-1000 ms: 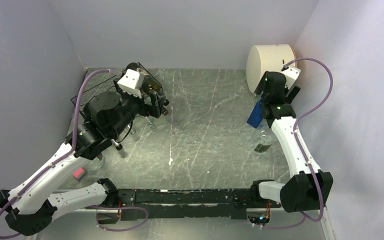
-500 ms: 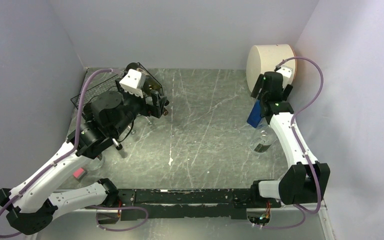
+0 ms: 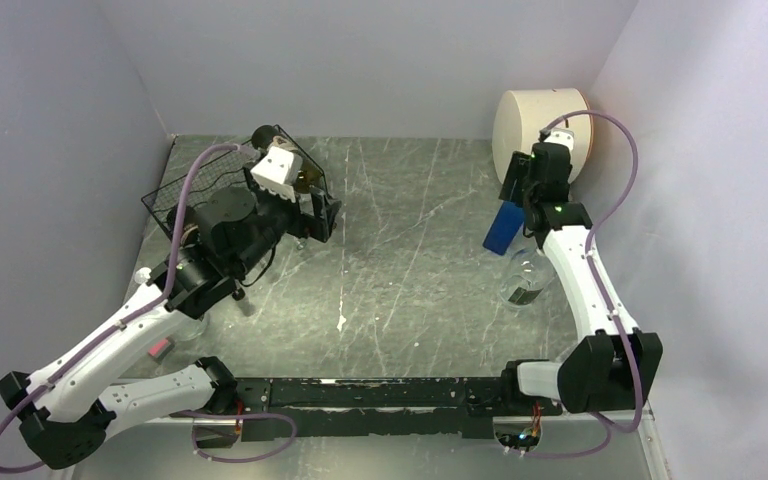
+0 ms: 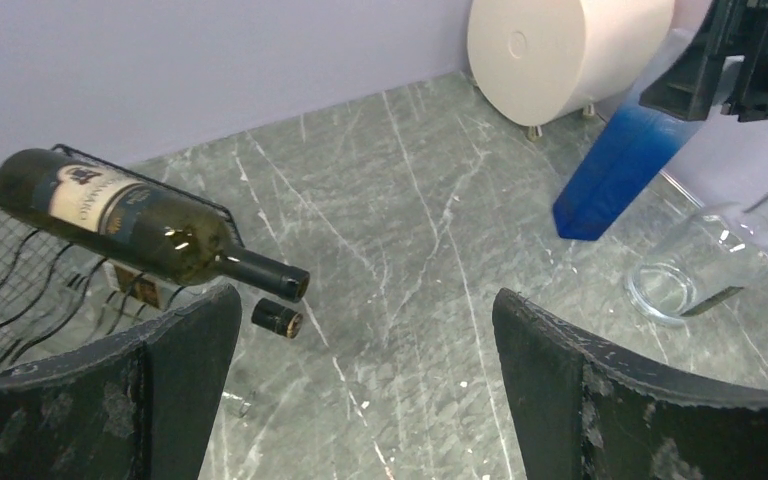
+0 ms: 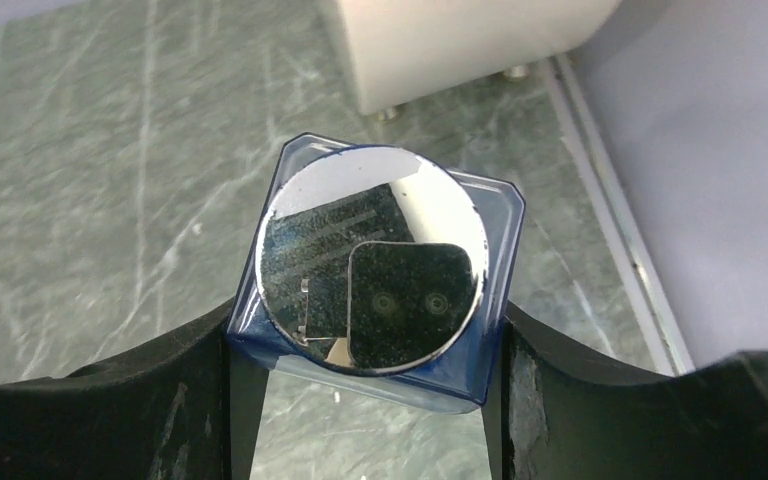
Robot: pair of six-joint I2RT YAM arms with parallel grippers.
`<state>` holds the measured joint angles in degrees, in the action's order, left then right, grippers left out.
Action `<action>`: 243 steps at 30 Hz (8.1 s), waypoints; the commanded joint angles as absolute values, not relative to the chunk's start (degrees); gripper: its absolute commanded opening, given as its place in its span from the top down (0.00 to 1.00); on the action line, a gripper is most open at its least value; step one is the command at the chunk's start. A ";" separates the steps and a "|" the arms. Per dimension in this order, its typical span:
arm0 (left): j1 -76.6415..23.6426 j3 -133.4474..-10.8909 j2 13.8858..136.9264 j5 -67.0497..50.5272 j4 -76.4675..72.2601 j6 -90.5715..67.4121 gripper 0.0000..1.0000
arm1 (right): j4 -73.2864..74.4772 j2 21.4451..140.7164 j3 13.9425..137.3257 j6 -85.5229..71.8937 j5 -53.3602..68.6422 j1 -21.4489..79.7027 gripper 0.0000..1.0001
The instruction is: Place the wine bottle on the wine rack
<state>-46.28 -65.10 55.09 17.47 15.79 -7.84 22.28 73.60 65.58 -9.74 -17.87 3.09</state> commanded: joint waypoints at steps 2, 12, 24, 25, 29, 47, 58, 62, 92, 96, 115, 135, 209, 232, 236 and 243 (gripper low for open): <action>-46.06 -60.04 55.26 11.61 6.50 -9.46 0.01 | 20.22 69.54 67.82 -9.83 0.66 3.69 0.60; -46.14 -40.52 63.34 -0.86 -20.10 -9.43 0.01 | 18.13 65.20 65.62 -10.63 18.91 9.25 0.61; -46.14 -34.11 76.59 -17.25 -39.83 -11.49 0.01 | 9.04 63.46 58.01 -18.74 31.94 15.87 0.67; -46.14 -33.87 77.24 -18.05 -40.76 -11.58 0.01 | 8.82 63.78 57.98 -18.92 32.43 16.34 0.68; -46.16 -33.81 80.04 -18.55 -41.84 -10.76 0.01 | 7.23 64.08 57.77 -20.04 33.65 18.20 0.69; -46.31 -34.87 87.45 -19.08 -46.66 -10.24 0.12 | 1.74 64.90 54.19 -24.13 37.15 21.04 0.69; -48.27 -35.56 90.67 -20.22 -48.38 -10.81 0.14 | 0.87 63.56 52.61 -25.80 35.60 21.51 0.73; -48.65 -35.41 90.51 -21.57 -46.37 -10.10 0.37 | -0.45 62.81 52.11 -26.49 36.36 21.62 0.73; -48.60 -47.73 71.81 -9.72 -40.34 58.20 0.93 | 35.79 56.82 82.91 -11.90 23.57 21.51 0.15; -48.61 -52.33 73.25 -9.09 -37.25 69.84 0.93 | 40.06 57.89 85.48 -7.87 22.78 21.53 0.14; -48.53 -64.79 77.24 -11.45 -16.62 98.69 0.93 | 49.14 62.32 84.55 3.61 22.76 21.70 0.08; -48.52 -64.72 76.61 -11.98 -14.81 97.86 0.93 | 47.61 64.70 75.75 1.85 22.74 26.69 0.13; -43.60 -63.51 65.87 9.94 -16.09 25.81 0.00 | 23.95 62.41 73.46 -10.19 13.54 29.64 1.00; -43.63 -81.14 51.12 29.94 18.44 -3.66 0.00 | -8.04 84.97 77.33 -18.03 2.00 51.04 1.00; -43.59 -80.70 49.46 30.46 19.70 -2.83 0.00 | -10.51 93.47 82.31 -18.22 -2.38 53.23 1.00; -43.62 -80.56 48.64 30.72 22.17 -2.64 0.00 | -14.73 102.84 89.05 -17.18 -5.95 54.14 1.00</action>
